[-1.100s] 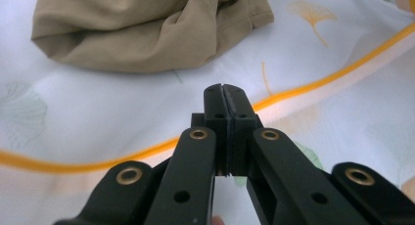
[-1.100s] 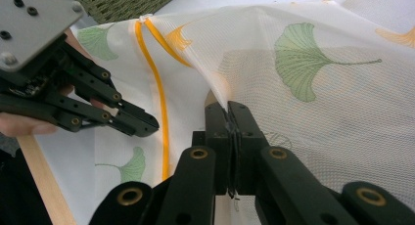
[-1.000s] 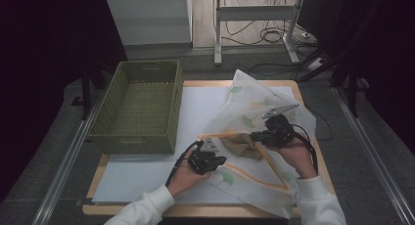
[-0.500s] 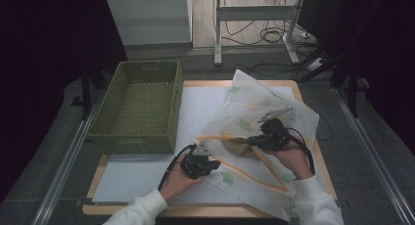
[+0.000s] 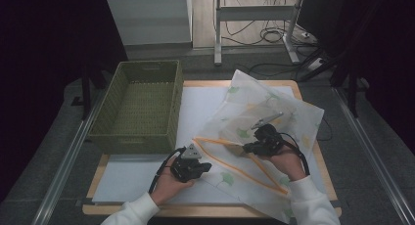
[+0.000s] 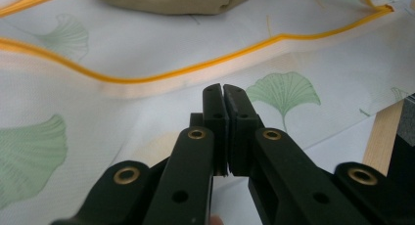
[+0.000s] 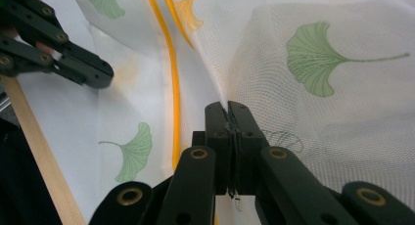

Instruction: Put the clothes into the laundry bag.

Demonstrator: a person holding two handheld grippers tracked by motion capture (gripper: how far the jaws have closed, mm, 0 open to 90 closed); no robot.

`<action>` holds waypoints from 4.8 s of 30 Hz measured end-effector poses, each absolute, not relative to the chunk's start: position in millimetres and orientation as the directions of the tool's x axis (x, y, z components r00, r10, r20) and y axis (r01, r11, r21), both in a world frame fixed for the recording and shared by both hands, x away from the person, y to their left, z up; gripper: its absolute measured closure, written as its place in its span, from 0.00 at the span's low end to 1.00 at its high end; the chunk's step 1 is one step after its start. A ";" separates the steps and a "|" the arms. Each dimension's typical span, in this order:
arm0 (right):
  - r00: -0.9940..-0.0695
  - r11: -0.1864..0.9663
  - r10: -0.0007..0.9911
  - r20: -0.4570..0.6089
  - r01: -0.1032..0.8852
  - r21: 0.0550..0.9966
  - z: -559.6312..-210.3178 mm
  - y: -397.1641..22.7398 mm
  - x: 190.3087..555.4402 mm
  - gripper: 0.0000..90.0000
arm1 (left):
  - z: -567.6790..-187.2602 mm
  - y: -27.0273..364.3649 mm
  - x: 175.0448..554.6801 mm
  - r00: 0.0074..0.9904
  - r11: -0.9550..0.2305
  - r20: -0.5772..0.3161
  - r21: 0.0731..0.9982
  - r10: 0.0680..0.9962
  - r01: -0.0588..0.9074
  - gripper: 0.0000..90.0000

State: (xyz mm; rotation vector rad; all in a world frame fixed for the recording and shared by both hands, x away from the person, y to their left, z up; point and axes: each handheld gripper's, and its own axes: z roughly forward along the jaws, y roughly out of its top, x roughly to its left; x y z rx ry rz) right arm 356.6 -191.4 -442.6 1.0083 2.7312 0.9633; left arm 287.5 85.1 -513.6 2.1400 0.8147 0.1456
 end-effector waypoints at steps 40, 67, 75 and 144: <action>-0.775 0.629 0.606 0.180 0.605 0.489 -489.2 -176.7 361.3 0.96 | -518.9 127.6 269.9 0.725 -0.424 -0.179 0.708 0.666 0.564 0.42; -0.760 0.574 0.619 0.198 0.610 0.547 -485.4 -186.5 362.8 0.82 | -520.9 140.6 265.4 0.700 -0.413 -0.173 0.700 0.693 0.582 0.36; -0.761 0.546 0.632 0.149 0.574 0.611 -474.4 -194.9 353.9 0.67 | -519.7 143.3 266.4 0.693 -0.402 -0.176 0.705 0.699 0.584 0.35; -0.599 0.322 0.794 0.103 0.558 0.764 -503.5 -296.1 275.6 0.31 | -528.2 159.3 259.6 0.658 -0.380 -0.175 0.697 0.732 0.608 0.34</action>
